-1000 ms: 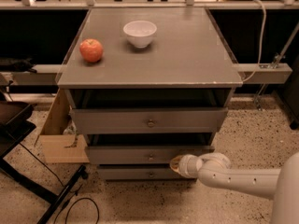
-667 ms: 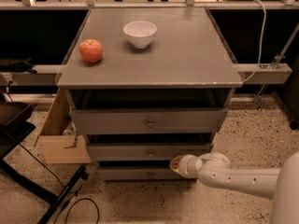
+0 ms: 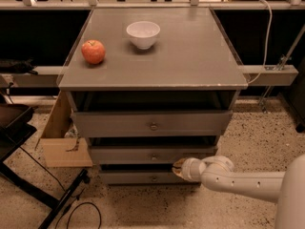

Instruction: Close middle drawer

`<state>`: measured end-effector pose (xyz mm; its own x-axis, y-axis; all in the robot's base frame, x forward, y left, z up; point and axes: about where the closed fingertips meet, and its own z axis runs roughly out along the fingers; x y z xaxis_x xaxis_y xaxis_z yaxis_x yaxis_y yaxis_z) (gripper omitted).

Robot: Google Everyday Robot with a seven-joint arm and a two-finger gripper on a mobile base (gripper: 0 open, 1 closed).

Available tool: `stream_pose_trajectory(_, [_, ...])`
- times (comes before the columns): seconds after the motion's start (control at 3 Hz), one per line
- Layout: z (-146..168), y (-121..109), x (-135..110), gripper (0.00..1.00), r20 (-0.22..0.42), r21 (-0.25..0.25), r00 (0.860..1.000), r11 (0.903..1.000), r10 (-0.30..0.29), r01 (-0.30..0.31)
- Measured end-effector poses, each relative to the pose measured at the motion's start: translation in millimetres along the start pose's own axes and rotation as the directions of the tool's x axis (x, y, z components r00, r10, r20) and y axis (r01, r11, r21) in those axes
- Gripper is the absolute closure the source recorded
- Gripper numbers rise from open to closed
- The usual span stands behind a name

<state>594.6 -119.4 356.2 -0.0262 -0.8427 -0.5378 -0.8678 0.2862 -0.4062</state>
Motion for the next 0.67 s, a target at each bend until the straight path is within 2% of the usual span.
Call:
stream_pose_trajectory(0.33, [0.0, 0.0, 0.0, 0.01, 0.000, 0.000, 1.000, 1.0000, 0.000, 0.000])
stream_pose_trajectory(0.67, [0.1, 0.0, 0.0, 0.00, 0.000, 0.000, 1.000, 1.0000, 0.000, 0.000])
